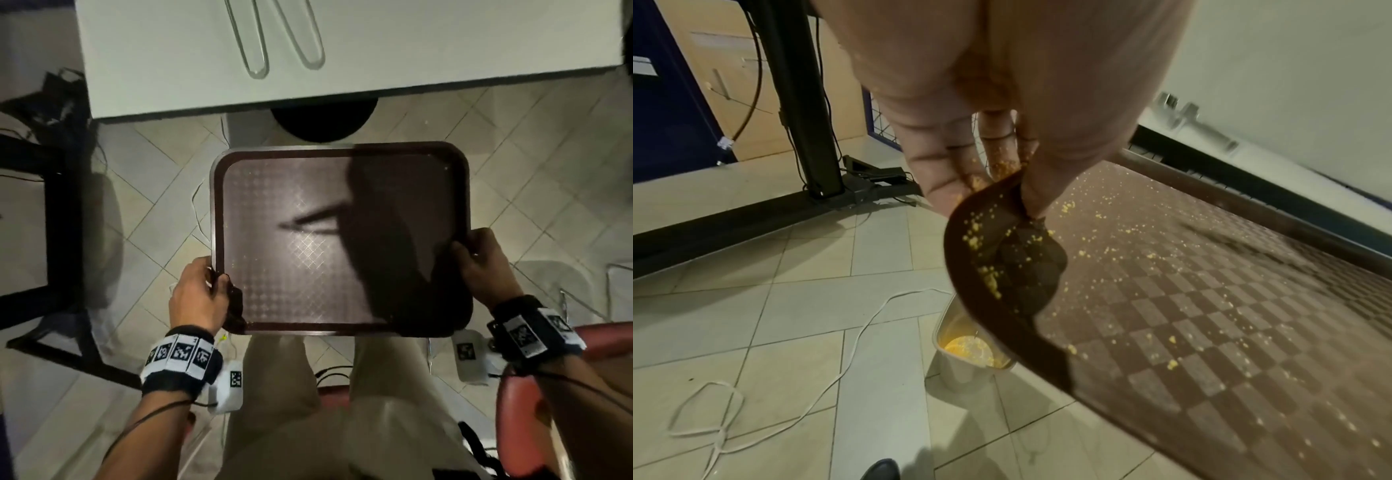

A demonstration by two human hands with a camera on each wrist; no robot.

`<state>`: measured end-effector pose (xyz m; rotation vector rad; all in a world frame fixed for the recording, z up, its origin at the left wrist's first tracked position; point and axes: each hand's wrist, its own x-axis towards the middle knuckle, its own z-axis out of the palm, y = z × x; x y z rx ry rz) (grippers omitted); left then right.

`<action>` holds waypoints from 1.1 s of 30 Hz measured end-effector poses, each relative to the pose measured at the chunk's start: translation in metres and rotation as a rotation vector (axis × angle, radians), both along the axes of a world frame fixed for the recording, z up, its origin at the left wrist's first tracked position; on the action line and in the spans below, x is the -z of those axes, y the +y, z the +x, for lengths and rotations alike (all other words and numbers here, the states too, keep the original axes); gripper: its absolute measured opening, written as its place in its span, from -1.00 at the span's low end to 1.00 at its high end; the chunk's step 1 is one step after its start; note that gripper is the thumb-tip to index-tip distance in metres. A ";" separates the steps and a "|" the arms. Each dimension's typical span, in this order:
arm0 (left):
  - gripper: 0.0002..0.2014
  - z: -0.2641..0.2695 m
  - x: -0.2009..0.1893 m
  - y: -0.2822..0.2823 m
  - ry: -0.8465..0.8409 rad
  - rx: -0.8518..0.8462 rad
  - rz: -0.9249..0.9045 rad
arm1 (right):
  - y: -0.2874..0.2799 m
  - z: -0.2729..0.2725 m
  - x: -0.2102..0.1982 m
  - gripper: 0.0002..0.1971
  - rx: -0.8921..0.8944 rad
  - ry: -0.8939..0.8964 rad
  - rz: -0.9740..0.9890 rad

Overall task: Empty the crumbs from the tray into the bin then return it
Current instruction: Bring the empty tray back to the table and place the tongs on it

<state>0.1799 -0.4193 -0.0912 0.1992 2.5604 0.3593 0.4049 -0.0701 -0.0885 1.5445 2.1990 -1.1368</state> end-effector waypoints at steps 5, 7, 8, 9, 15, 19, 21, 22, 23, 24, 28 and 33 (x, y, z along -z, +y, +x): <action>-0.68 0.006 -0.055 0.019 0.040 -0.025 0.055 | 0.022 0.003 -0.052 -0.84 0.030 0.070 0.042; -0.66 0.008 -0.072 0.035 0.055 -0.053 0.076 | 0.038 0.004 -0.065 -0.83 0.039 0.101 0.067; -0.65 0.008 -0.079 0.045 0.059 -0.067 0.085 | 0.047 0.004 -0.071 -0.82 0.040 0.113 0.082; -0.65 0.010 -0.085 0.055 0.065 -0.073 0.095 | 0.057 0.003 -0.076 -0.81 0.042 0.126 0.098; -0.67 0.014 -0.109 0.118 0.099 -0.115 0.131 | 0.124 -0.004 -0.102 -0.76 0.001 0.111 0.175; -0.67 0.009 -0.117 0.156 0.129 -0.109 0.154 | 0.168 -0.012 -0.108 -0.79 -0.043 0.114 0.204; -0.67 0.003 -0.119 0.174 0.133 -0.108 0.160 | 0.186 -0.019 -0.112 -0.81 -0.040 0.108 0.211; -0.67 -0.001 -0.120 0.183 0.132 -0.107 0.163 | 0.195 -0.023 -0.114 -0.80 -0.037 0.110 0.211; -0.67 -0.006 -0.121 0.193 0.126 -0.106 0.163 | 0.205 -0.027 -0.114 -0.79 -0.033 0.113 0.211; -0.67 -0.011 -0.121 0.203 0.116 -0.105 0.159 | 0.214 -0.031 -0.114 -0.79 -0.026 0.112 0.208; -0.67 -0.039 -0.120 0.239 0.111 -0.064 0.127 | 0.249 -0.052 -0.112 -0.80 0.006 0.059 0.187; -0.65 -0.083 -0.113 0.280 0.078 -0.055 0.118 | 0.287 -0.087 -0.108 -0.82 -0.023 -0.050 0.205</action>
